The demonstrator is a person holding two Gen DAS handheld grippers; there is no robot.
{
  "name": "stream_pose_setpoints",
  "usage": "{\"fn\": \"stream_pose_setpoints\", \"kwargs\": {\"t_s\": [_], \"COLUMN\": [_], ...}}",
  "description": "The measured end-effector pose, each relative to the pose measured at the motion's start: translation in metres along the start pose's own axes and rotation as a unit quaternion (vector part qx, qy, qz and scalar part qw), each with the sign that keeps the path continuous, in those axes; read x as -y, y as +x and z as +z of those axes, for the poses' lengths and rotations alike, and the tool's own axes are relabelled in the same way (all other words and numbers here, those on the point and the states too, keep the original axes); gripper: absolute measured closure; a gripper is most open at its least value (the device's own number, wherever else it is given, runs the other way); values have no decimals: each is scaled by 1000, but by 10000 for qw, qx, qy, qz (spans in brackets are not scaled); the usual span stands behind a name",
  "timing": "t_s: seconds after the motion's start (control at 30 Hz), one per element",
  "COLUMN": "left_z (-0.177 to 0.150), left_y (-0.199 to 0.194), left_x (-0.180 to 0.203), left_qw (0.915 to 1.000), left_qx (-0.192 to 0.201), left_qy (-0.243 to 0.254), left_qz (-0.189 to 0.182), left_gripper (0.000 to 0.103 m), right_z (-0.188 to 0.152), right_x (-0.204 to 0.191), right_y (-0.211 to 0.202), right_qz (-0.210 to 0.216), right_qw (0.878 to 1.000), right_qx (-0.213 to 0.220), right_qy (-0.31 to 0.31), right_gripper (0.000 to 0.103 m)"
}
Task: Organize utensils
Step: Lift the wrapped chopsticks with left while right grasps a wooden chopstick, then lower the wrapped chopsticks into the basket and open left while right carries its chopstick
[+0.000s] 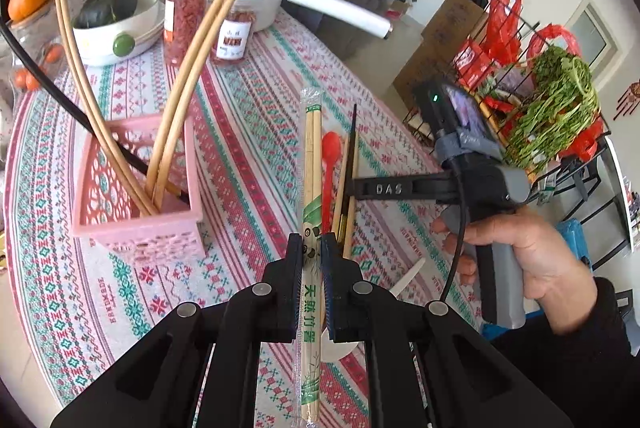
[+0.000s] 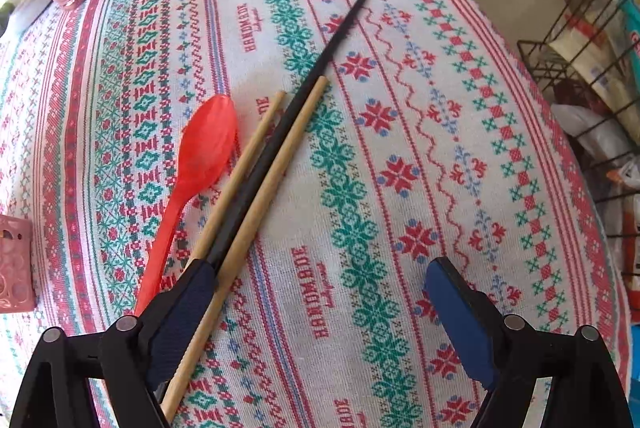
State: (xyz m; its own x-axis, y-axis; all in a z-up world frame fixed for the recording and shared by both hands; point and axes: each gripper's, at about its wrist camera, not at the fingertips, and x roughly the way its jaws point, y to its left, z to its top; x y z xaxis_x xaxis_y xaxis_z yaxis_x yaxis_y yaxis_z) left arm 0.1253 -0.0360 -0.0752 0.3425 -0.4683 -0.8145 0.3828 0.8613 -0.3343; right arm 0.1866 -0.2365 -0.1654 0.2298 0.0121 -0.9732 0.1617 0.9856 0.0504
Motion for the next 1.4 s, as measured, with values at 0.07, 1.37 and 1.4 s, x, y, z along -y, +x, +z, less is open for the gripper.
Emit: {"fn": "stream_pose_setpoints", "kwargs": {"t_s": [0.07,1.37,1.4], "left_z": [-11,-1,0], "left_y": [12,26,16], "left_x": [-4,-2,-1], "left_qw": [9994,9954,9960], "left_qx": [-339,-450,-301], "left_qy": [16,561,571], "left_qz": [111,633,612], "left_gripper": [93,93,93], "right_z": [-3,-11,-14], "right_x": [-3,2,1], "right_y": [0,-57,-68], "right_qz": [-21,1464,1508], "right_qw": [10000,9783,9756], "right_qx": [3,1224,1409], "right_qy": [-25,805,749], "right_gripper": [15,96,96]}}
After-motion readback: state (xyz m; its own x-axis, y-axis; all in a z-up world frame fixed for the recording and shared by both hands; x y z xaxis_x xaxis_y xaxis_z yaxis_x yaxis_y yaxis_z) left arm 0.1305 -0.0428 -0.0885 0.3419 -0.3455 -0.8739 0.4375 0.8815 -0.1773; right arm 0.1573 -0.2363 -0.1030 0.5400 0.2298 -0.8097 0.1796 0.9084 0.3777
